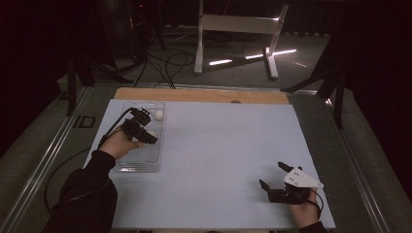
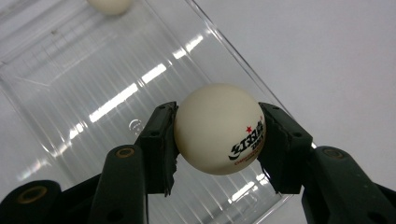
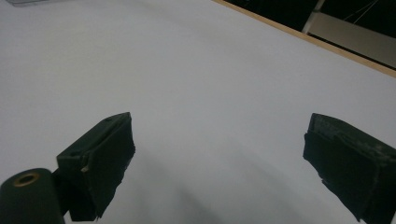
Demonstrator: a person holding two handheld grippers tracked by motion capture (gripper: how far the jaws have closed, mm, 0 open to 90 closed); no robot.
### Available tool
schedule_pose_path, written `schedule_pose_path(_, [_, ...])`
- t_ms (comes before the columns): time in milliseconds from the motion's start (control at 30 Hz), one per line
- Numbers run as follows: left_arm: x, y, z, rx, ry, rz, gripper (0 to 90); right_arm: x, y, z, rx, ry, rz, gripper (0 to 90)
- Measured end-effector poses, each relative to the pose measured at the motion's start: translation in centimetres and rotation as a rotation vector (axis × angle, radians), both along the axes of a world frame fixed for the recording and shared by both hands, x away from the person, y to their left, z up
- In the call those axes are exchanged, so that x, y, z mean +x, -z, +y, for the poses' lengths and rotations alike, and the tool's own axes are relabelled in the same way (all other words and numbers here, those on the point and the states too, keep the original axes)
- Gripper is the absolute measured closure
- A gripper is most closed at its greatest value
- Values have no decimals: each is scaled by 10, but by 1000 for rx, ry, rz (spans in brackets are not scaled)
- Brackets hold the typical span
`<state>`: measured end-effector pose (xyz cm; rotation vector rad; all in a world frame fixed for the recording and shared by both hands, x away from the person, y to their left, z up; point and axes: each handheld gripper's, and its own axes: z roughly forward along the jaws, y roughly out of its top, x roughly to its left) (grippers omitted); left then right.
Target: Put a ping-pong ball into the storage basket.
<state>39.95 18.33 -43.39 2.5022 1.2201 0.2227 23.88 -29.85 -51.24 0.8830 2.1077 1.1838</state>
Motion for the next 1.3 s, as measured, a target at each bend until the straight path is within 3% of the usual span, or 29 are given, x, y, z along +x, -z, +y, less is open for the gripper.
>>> schedule_pose_path(867, [11, 22, -4, 71, -45, 74, 511, 0, 0, -1, 3, 3, -2, 86])
schedule_pose_path(1067, [13, 22, -2, 80, -76, 64, 440, 0, 0, -1, 0, 3, -1, 86])
schedule_pose_path(1167, [12, 19, 0, 86, -97, 49, 337, 0, -1, -1, 1, 5, -5, 86])
schedule_pose_path(1300, [12, 15, 2, 91, -110, 41, 277, 0, -1, -1, 1, 6, -5, 86])
